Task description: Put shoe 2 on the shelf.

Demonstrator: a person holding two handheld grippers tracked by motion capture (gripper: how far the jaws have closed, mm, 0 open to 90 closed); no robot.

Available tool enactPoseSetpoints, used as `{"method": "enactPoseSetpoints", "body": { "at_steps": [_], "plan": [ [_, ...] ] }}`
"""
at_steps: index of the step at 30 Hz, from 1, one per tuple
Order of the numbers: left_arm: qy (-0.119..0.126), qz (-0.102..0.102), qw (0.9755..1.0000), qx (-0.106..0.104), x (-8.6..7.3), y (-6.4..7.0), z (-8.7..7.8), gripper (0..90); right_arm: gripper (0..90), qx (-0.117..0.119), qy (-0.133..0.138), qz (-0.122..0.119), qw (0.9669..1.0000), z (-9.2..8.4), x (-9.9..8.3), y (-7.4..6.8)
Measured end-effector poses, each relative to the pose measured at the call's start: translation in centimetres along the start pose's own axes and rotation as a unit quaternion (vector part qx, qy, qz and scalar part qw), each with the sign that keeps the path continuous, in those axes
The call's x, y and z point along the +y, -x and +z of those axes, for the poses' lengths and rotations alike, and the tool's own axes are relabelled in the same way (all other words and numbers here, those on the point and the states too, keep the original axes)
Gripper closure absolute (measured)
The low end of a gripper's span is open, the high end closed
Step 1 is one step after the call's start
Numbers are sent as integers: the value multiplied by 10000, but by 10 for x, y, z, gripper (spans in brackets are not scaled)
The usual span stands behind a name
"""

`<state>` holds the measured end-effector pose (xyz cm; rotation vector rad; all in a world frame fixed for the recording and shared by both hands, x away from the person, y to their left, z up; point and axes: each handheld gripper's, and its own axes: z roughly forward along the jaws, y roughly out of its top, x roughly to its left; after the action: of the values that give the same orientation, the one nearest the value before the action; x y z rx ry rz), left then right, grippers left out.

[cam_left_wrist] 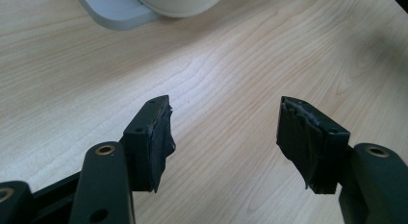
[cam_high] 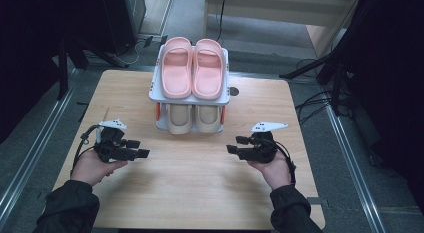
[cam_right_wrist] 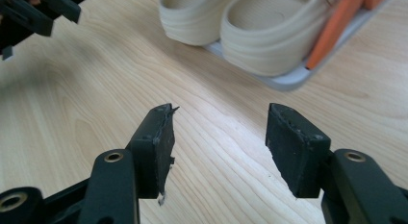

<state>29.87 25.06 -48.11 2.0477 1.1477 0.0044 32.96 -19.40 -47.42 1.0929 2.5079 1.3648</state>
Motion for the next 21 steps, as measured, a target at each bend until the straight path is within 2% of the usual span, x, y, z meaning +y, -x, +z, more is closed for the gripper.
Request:
{"method": "enactPoseSetpoints", "body": {
  "at_steps": [4,8,21],
  "plan": [
    [-24,-26,10000,13,4,-4,3,363,435,-68,3,96,9999,-2,-4,4],
    [-42,-50,10000,5,8,-6,6,361,432,-206,-36,73,9998,-4,-8,5],
    [-60,-58,10000,-20,9,-5,7,360,428,-206,-88,56,9997,-1,-12,5]
  ]
}}
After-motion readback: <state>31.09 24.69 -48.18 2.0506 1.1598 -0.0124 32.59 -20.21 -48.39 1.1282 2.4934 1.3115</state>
